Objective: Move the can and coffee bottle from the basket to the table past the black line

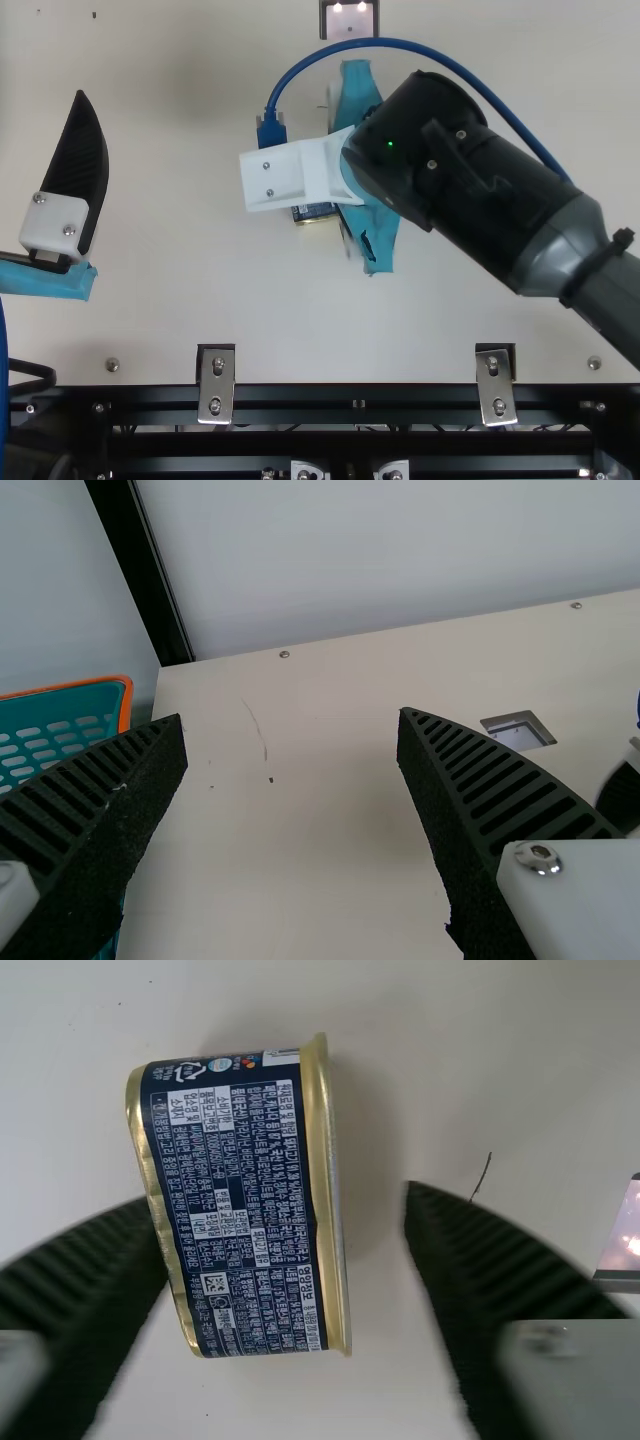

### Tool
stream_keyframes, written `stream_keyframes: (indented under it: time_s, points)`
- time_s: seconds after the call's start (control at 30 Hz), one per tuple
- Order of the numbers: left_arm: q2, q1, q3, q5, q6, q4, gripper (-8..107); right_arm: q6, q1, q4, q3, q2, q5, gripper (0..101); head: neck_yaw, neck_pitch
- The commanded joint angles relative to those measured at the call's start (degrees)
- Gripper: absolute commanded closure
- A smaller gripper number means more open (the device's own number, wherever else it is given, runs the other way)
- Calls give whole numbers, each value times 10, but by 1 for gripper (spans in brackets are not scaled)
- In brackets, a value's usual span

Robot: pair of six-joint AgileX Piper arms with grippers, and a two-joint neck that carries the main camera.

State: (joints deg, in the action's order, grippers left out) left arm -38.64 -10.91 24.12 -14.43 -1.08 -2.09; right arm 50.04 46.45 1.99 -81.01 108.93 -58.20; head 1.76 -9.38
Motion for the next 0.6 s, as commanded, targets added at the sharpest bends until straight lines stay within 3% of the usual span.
stream_keyframes:
  time_s: [0.0, 0.4, 0.57]
  points:
    - [0, 0, 0, 0, 0, 0, 9, -5, -3, -2, 1, -5, 8, 101, 0, -7]
    - [0, 0, 0, 0, 0, 0, 9, -52, -44, 23, -1, -55, -5, 101, 0, -7]
    - [0, 0, 0, 0, 0, 0, 9, -83, -76, 8, 9, -79, -6, 101, 15, -5]
